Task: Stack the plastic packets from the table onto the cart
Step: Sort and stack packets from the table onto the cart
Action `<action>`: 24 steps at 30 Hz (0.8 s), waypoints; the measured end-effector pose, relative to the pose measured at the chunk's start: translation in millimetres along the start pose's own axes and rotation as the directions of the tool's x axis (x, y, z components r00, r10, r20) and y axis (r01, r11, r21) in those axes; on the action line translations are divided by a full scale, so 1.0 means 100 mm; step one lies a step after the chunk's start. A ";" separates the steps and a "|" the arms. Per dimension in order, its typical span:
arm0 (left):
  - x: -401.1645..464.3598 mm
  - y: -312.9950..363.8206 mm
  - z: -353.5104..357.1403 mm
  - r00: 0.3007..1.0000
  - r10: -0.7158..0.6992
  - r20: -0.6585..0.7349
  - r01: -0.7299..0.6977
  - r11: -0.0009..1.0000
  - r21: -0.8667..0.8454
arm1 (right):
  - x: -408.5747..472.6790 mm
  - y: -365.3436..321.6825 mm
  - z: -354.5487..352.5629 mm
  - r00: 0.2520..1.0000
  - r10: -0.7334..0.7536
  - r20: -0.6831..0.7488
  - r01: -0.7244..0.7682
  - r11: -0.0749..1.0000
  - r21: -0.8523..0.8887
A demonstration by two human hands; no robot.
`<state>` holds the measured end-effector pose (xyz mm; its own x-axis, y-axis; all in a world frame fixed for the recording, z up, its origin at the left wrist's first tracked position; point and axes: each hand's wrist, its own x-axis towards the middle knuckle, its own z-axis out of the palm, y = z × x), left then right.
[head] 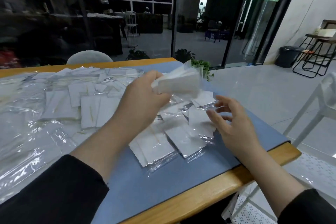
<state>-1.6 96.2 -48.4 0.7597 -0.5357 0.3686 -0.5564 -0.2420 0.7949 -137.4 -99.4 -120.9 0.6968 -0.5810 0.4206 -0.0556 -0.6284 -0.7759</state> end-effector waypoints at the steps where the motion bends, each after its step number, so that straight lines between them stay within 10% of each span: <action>1: 0.00 0.03 -0.10 1.000 0.013 -0.003 -0.013 1.000 0.017 | -0.02 -0.01 0.01 0.998 -0.041 0.039 0.043 0.997 -0.067; 5: -0.10 -0.08 -0.36 0.999 0.035 -0.030 -0.029 0.982 0.186 | -0.15 -0.11 0.15 0.950 -0.231 0.210 0.291 0.898 -0.329; 10: -0.25 -0.41 -0.37 0.987 0.030 -0.157 -0.002 0.985 0.173 | -0.29 -0.36 0.28 0.952 0.000 0.306 0.211 0.727 -0.654; 19: -0.29 -0.50 -0.33 0.987 0.001 -0.160 0.017 0.994 0.109 | -0.09 -0.52 0.28 0.948 0.247 0.199 -0.161 0.915 -0.371; 24: -0.29 -0.54 -0.28 0.991 -0.006 -0.133 0.018 0.996 0.086 | 0.19 -0.29 0.10 0.916 0.375 0.141 -0.224 0.772 -0.595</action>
<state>16.2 147.4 -88.5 0.8012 -0.4217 0.4245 -0.5695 -0.3199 0.7572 -115.7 -87.0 -94.7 0.7184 -0.6950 0.0283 -0.6247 -0.6626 -0.4131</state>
